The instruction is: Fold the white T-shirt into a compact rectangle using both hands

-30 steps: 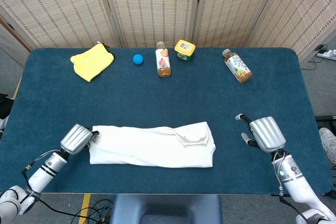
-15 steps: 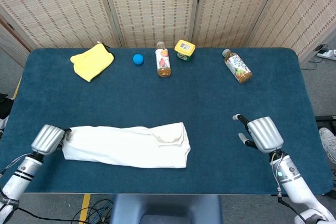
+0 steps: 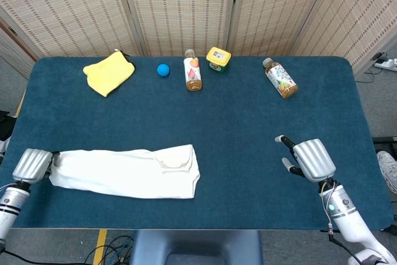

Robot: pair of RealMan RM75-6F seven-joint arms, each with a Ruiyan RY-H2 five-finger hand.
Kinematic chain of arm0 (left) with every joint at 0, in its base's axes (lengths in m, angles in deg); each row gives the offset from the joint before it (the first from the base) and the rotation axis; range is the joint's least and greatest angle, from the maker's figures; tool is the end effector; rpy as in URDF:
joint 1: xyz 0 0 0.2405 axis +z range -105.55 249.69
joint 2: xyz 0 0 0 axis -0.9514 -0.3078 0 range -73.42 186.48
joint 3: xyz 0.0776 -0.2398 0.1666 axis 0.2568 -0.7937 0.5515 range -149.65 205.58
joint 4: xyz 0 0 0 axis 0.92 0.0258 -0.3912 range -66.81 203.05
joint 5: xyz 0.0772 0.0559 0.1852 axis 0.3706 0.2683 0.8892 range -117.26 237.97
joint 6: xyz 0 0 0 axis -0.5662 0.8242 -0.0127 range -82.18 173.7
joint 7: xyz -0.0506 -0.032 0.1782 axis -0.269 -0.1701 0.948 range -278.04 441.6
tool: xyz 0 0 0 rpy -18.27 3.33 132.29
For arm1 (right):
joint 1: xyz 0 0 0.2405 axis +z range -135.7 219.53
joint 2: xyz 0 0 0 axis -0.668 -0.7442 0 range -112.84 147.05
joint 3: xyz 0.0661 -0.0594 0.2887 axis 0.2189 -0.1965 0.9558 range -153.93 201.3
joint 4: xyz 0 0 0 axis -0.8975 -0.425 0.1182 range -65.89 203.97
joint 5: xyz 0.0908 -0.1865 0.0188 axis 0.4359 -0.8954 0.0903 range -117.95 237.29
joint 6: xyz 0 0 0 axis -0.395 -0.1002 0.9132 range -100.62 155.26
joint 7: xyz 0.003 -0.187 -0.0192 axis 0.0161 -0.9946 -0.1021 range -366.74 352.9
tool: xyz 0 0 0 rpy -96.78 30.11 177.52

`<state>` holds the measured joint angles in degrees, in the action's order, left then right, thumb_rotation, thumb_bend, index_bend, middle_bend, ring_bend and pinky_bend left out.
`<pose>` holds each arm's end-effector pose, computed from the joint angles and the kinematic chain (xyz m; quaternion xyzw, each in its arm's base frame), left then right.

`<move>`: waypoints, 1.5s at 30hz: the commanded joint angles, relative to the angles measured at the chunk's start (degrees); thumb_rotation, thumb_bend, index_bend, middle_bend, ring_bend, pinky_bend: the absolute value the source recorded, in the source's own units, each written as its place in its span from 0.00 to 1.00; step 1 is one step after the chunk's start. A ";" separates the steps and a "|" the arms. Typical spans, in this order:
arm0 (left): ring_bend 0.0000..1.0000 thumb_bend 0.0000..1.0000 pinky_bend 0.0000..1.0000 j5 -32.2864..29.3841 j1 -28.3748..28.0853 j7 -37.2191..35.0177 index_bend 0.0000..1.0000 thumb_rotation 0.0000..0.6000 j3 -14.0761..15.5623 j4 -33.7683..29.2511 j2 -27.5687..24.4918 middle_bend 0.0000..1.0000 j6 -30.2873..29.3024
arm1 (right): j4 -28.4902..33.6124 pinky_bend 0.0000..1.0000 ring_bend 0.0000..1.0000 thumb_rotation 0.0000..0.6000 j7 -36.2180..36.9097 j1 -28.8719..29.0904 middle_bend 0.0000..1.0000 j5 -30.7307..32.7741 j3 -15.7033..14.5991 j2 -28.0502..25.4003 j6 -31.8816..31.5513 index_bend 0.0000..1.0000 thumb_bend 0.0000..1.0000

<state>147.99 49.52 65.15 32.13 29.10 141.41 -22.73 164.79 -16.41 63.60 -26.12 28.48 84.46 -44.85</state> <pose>-0.4329 0.3553 0.1067 -0.7265 -0.3031 -0.2628 0.5579 -0.2629 -0.3199 0.1209 0.7036 -0.3227 0.3984 0.4920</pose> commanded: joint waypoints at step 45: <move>0.74 0.55 0.91 -30.51 -20.73 67.33 0.62 1.00 -13.69 -63.21 3.91 0.84 2.61 | -1.90 1.00 0.95 1.00 5.09 -3.79 0.92 -0.10 -0.08 -3.34 -3.64 0.30 0.34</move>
<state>118.37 29.81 130.40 18.30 -34.43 143.62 -18.88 162.89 -11.31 59.82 -26.22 28.40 81.11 -48.50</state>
